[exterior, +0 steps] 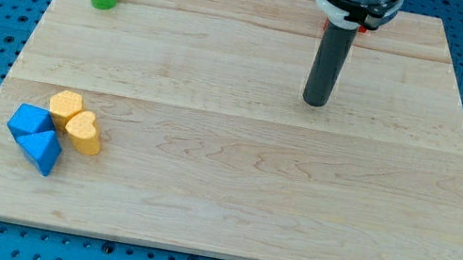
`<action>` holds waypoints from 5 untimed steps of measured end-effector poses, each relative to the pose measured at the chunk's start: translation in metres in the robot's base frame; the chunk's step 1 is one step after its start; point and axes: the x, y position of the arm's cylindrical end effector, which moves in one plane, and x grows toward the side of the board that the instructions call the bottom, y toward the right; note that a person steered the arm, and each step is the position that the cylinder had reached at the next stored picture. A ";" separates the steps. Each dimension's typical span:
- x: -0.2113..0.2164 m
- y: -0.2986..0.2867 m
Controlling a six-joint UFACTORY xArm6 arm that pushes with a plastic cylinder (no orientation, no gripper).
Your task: Move the yellow heart up a bit
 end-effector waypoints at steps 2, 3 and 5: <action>0.181 -0.113; 0.205 -0.225; 0.158 -0.260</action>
